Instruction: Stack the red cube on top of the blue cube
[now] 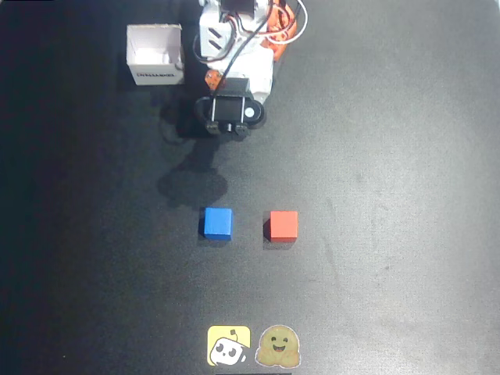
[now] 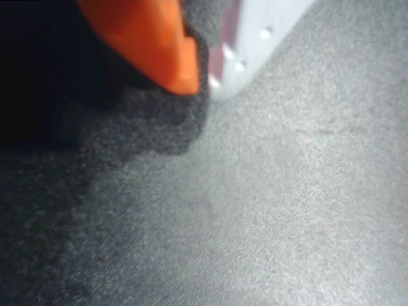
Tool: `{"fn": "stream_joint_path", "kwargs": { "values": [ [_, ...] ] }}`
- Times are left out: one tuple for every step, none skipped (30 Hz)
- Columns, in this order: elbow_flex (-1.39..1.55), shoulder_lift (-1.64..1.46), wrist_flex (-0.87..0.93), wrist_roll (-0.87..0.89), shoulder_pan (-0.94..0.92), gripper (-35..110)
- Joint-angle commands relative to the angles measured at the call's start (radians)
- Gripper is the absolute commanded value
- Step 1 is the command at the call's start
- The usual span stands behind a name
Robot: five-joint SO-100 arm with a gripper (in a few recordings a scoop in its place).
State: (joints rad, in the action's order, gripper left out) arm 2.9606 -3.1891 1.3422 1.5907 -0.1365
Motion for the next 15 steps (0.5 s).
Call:
{"fn": "stream_joint_path", "kwargs": {
  "values": [
    [-0.006,-0.006,0.006,-0.005,-0.006,0],
    [-0.006,-0.006,0.006,-0.005,-0.006,0],
    [-0.006,-0.006,0.006,-0.008,-0.006,0],
    [-0.006,-0.006,0.006,-0.008,-0.006,0],
    [-0.006,-0.006,0.006,-0.008,-0.006,0],
    [-0.006,-0.006,0.006,-0.008,-0.006,0],
    [-0.006,-0.006,0.006,-0.008,-0.006,0],
    [-0.006,-0.006,0.006,-0.008,-0.006,0],
    [-0.006,-0.006,0.006,-0.008,-0.006,0],
    [-0.006,-0.006,0.006,-0.008,-0.006,0],
    [-0.006,-0.006,0.006,-0.008,-0.006,0],
    [-0.006,-0.006,0.006,-0.008,-0.006,0],
    [-0.006,-0.006,0.006,-0.008,-0.006,0],
    [-0.006,-0.006,0.006,-0.008,-0.003,0],
    [-0.006,-0.006,0.006,-0.008,0.000,0]
  ]
}}
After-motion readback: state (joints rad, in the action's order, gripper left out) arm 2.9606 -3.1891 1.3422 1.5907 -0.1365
